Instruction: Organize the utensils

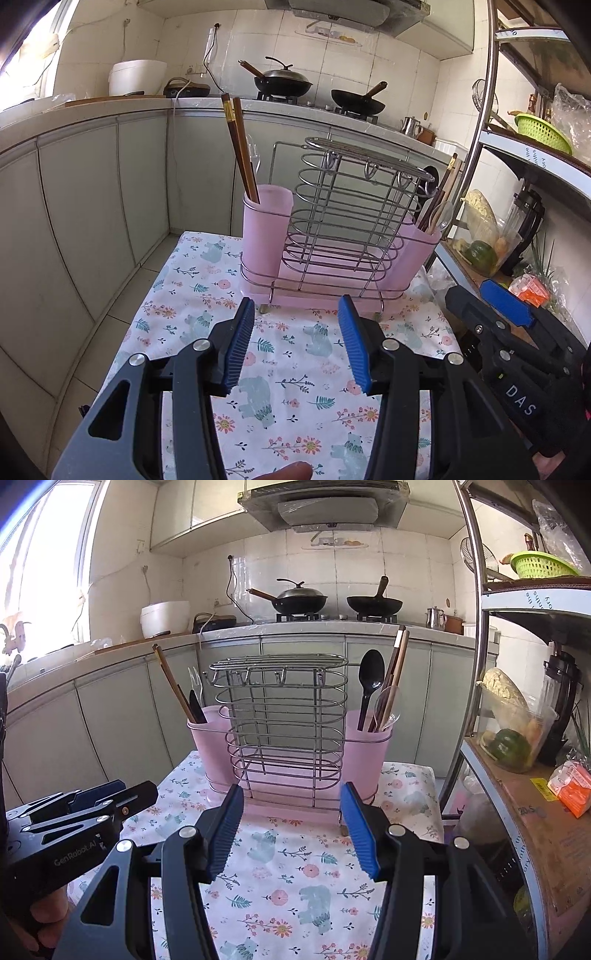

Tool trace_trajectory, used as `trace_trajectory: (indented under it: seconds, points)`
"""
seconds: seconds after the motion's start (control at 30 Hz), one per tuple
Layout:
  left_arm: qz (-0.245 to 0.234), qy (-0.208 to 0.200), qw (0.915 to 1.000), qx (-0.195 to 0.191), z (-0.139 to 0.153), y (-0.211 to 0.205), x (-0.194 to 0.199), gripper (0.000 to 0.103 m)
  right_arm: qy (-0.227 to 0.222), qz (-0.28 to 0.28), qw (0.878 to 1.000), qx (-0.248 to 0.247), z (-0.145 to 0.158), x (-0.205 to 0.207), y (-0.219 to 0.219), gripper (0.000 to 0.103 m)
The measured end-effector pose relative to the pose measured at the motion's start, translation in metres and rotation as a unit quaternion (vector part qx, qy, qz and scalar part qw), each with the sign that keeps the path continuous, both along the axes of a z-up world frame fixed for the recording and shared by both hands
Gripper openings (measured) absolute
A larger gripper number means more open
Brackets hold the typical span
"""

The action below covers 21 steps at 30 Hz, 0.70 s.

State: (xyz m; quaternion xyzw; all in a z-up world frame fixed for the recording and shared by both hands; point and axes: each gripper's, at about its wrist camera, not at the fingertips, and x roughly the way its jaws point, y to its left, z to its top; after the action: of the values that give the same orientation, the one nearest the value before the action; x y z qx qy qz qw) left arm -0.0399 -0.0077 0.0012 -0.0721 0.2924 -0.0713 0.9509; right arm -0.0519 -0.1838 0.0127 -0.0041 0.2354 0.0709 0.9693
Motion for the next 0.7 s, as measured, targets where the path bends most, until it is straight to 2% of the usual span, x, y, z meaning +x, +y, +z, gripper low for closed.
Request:
trace_trajectory:
  seconds: [0.23,0.7]
  points:
    - [0.000,0.009,0.9999,0.012,-0.006,-0.003,0.005,0.048,0.007,-0.004,1.000,0.015,-0.009,0.009,-0.004,0.054]
    - [0.001,0.012,0.9998,0.016,-0.009,-0.008,0.005,0.048,0.005,-0.002,1.000,0.011,-0.018,0.013,-0.004,0.054]
